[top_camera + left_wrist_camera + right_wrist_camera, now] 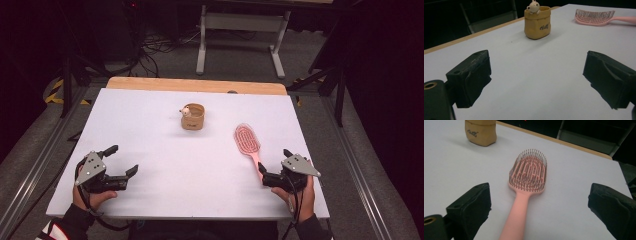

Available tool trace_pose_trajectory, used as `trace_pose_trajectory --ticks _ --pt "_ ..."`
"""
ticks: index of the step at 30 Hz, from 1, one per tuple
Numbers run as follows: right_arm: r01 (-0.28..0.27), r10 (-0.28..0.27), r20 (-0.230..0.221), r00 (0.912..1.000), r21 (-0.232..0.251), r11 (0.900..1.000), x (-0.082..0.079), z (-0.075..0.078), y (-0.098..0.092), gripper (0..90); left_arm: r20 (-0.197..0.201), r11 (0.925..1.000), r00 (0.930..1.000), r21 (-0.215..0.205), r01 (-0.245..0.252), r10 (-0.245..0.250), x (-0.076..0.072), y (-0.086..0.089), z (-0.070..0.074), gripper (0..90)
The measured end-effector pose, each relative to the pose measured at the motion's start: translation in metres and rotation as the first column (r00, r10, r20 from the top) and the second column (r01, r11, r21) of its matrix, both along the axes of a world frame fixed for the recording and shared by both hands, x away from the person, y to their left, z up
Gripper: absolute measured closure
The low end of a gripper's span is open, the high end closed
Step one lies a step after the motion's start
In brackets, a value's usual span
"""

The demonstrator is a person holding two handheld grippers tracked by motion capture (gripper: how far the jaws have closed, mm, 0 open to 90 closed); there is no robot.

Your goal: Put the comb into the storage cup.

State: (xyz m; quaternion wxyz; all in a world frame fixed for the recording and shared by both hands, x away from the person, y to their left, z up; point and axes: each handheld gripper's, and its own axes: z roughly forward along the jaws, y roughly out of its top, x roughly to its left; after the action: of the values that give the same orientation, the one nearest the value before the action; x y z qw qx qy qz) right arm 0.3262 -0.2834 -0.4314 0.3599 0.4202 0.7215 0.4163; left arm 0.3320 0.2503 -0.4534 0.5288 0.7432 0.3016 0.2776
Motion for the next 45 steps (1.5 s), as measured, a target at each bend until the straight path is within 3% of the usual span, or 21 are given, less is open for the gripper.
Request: trace_pose_trajectory --ticks 10,13,15,19,23,25,27,29,30,32,34,35,36,39,41,43,45 --pt "-0.010 0.010 -0.033 0.9994 -0.011 1.000 0.005 0.002 0.003 5.3 0.007 0.9999 0.9999 0.005 0.013 -0.013 -0.002 -0.002 -0.002 8.3" --pt "-0.012 0.011 -0.039 0.9992 -0.022 1.000 0.008 0.004 0.005 5.3 0.005 0.9994 0.9999 0.030 0.016 -0.016 -0.002 -0.003 -0.003 8.3" --pt "-0.011 0.009 -0.061 0.9981 -0.036 0.999 0.012 0.007 0.007 5.3 -0.001 0.9997 0.9999 0.016 0.015 -0.015 -0.003 -0.003 -0.003 8.4" --pt "-0.006 -0.002 -0.115 0.9934 -0.076 0.997 0.023 0.014 0.011 6.4 0.003 0.9994 0.9998 0.029 0.019 -0.019 -0.003 -0.004 -0.003 8.4" --pt "-0.015 -0.002 -0.184 0.9829 -0.092 0.996 0.035 0.020 0.015 7.5 -0.006 0.9992 0.9997 0.032 0.023 -0.023 -0.002 -0.004 -0.004 8.5" --pt "-0.008 -0.012 -0.220 0.9755 -0.092 0.996 0.042 0.023 0.017 7.4 -0.019 0.9989 0.9994 0.035 0.030 -0.029 0.000 -0.005 -0.005 8.6" --pt "-0.024 -0.007 -0.277 0.9609 -0.108 0.994 0.050 0.025 0.022 7.4 -0.028 0.9985 0.9991 0.043 0.034 -0.033 0.000 -0.005 -0.006 8.6" --pt "-0.022 -0.024 -0.326 0.9449 -0.135 0.991 0.057 0.025 0.027 7.8 -0.031 0.9985 0.9988 0.040 0.038 -0.037 0.000 -0.006 -0.006 8.7" --pt "-0.022 -0.036 -0.363 0.9312 -0.155 0.988 0.063 0.024 0.030 12.2 -0.032 0.9984 0.9988 0.042 0.039 -0.038 0.000 -0.006 -0.006 8.7" --pt "-0.017 -0.044 -0.373 0.9269 -0.157 0.988 0.066 0.024 0.032 12.7 -0.037 0.9981 0.9985 0.044 0.043 -0.042 0.000 -0.007 -0.006 8.7" --pt "-0.015 -0.054 -0.415 0.9084 -0.162 0.987 0.073 0.021 0.035 13.0 -0.037 0.9979 0.9984 0.046 0.045 -0.043 0.000 -0.007 -0.007 8.8" --pt "-0.011 -0.061 -0.422 0.9047 -0.165 0.986 0.075 0.021 0.035 13.3 -0.037 0.9981 0.9983 0.040 0.046 -0.044 0.000 -0.007 -0.007 8.9" --pt "-0.011 -0.065 -0.442 0.8946 -0.168 0.986 0.078 0.019 0.037 13.9 -0.037 0.9982 0.9983 0.039 0.046 -0.044 0.000 -0.007 -0.007 8.9" --pt "0.011 -0.092 -0.473 0.8764 -0.172 0.985 0.086 0.013 0.036 13.1 -0.041 0.9981 0.9981 0.039 0.047 -0.045 0.001 -0.007 -0.007 9.0" --pt "0.008 -0.100 -0.516 0.8509 -0.178 0.984 0.091 0.005 0.033 13.8 -0.039 0.9980 0.9982 0.041 0.047 -0.046 0.001 -0.007 -0.007 9.0" --pt "0.013 -0.110 -0.516 0.8492 -0.188 0.982 0.092 0.003 0.033 13.8 -0.040 0.9980 0.9981 0.040 0.049 -0.047 0.001 -0.007 -0.007 9.0" --pt "0.006 -0.110 -0.531 0.8404 -0.194 0.981 0.092 -0.001 0.034 13.8 -0.043 0.9979 0.9979 0.039 0.051 -0.049 0.001 -0.007 -0.008 9.2"
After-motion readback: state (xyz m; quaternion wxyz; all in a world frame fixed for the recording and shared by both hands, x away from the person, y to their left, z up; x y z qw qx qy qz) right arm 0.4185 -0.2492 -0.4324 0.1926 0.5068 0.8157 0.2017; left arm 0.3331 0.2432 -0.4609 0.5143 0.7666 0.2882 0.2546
